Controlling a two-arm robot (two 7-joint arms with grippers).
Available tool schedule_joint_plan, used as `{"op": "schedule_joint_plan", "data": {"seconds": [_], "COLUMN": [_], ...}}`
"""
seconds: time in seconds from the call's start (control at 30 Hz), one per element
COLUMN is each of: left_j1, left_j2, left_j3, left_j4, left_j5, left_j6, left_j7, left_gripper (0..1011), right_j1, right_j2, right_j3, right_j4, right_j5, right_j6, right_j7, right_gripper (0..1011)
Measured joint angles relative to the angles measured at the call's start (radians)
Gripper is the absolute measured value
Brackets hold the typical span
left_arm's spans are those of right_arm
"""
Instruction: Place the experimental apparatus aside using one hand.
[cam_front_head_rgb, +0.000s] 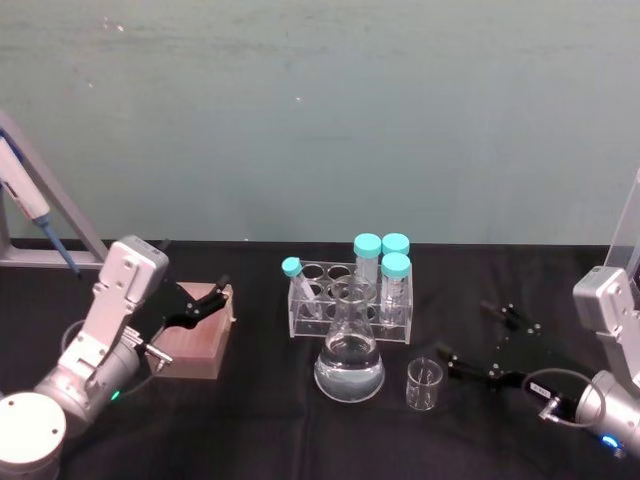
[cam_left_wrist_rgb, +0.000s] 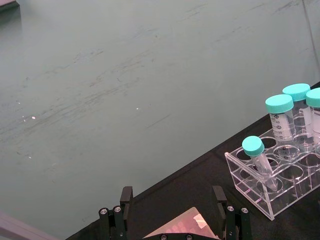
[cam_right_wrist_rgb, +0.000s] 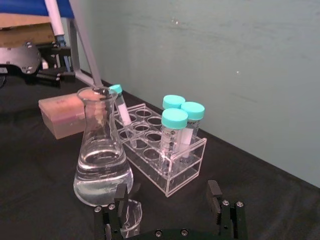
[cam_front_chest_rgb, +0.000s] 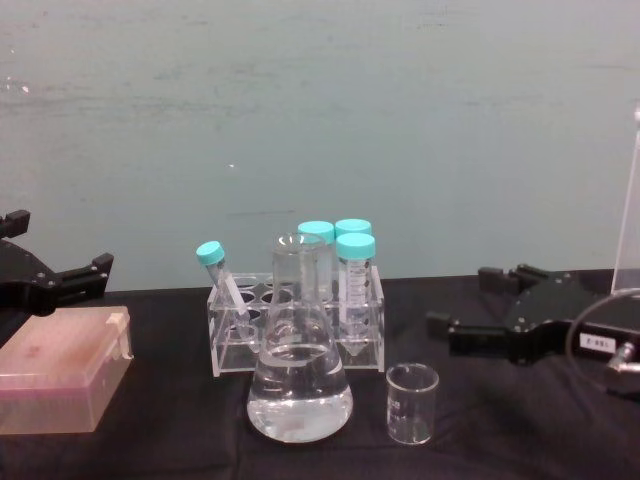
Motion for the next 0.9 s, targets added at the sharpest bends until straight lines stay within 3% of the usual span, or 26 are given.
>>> {"op": "schedule_joint_plan", "data": {"seconds": [0.43,0.9], "left_j1": [0.000,0.000], "left_j2": [0.000,0.000], "left_j3": [0.000,0.000], "left_j4": [0.000,0.000], "left_j5": [0.000,0.000], "left_j6": [0.000,0.000], "left_j7": [0.000,0.000], "left_gripper": [1000,1000], "right_j1": [0.046,0.075], "right_j2": [0.001,0.001], "right_j3": [-0.067,-0.116], "right_j4": [0.064,0.093], "right_j5": [0.001,0.020], "right_j6": [-0.018,-0.036], "right_j7": [0.021,0.047], "right_gripper": [1003,1003]}}
